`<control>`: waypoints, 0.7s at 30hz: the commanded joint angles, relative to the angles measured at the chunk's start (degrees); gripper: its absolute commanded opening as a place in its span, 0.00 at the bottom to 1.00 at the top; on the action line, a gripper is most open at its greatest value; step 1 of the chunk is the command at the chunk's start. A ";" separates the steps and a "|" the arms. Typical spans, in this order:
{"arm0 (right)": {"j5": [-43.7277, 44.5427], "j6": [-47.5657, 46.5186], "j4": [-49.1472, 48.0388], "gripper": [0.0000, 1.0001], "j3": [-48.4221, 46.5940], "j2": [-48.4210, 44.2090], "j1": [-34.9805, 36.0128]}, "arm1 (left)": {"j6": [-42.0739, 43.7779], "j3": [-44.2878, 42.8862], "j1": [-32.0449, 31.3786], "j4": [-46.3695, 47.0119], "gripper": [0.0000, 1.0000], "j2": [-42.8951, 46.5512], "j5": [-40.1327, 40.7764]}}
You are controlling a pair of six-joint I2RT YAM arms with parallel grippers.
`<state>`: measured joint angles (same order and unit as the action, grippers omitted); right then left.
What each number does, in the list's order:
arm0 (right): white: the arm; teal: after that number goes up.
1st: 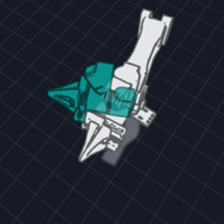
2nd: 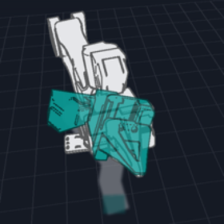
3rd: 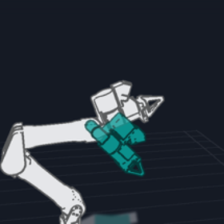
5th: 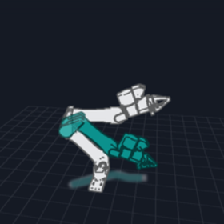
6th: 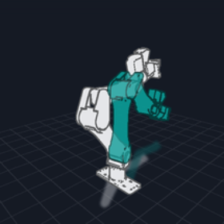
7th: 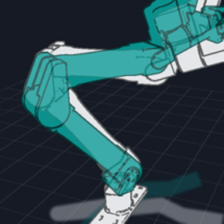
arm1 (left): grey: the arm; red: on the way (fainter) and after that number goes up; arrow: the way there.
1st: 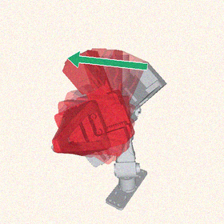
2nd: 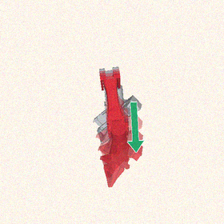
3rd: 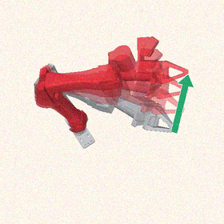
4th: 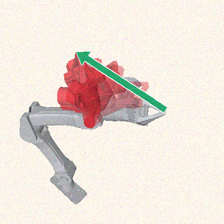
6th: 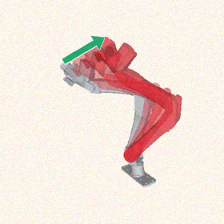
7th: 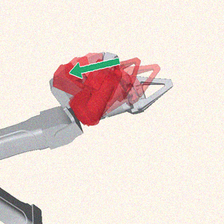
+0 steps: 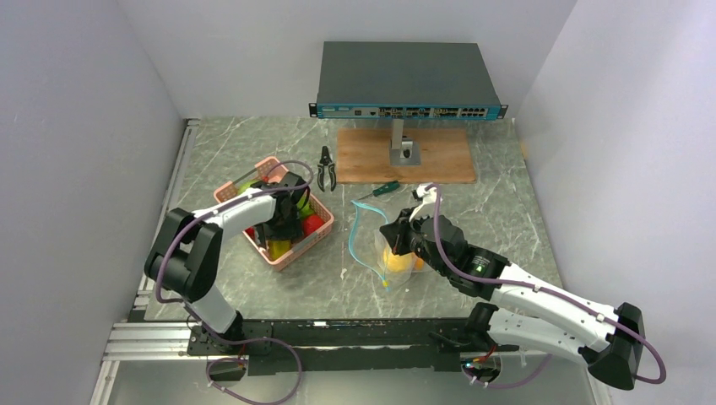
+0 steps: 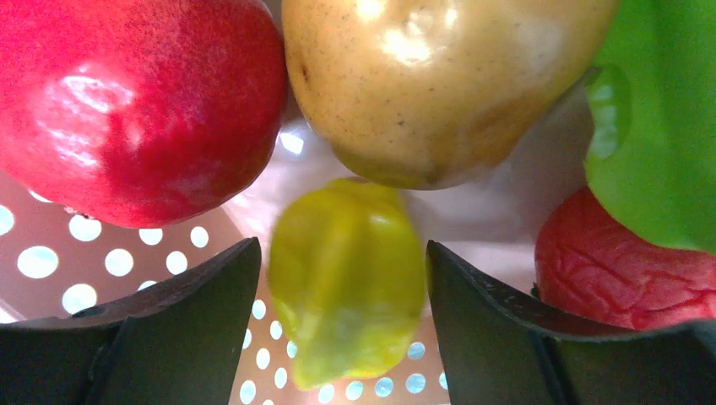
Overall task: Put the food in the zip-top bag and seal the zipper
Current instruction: Pick up the fake fruit from the bin.
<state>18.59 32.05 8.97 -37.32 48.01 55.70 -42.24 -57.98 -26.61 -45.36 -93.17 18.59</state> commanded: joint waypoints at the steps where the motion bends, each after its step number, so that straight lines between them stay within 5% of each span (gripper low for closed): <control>1: 1.47 -0.15 -1.34 0.00 -1.23 -1.58 0.22 | 0.18 0.00 -0.09 -0.34 0.71 0.98 -0.01; 8: 1.58 -0.19 -1.41 0.00 -1.17 -1.60 0.16 | 1.38 -2.48 -0.20 -3.87 0.26 8.56 0.68; 15: 1.21 -0.06 -1.59 0.00 -1.28 -1.18 0.11 | 3.46 -3.88 -0.14 -5.94 0.26 19.13 -2.20; 21: 0.79 0.25 -2.00 0.00 -1.08 -0.80 0.16 | 4.97 0.59 -0.19 2.47 0.26 32.30 -17.87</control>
<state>19.20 32.08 8.99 -37.32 47.20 55.70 -38.63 -59.70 -26.61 -48.84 -69.08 12.82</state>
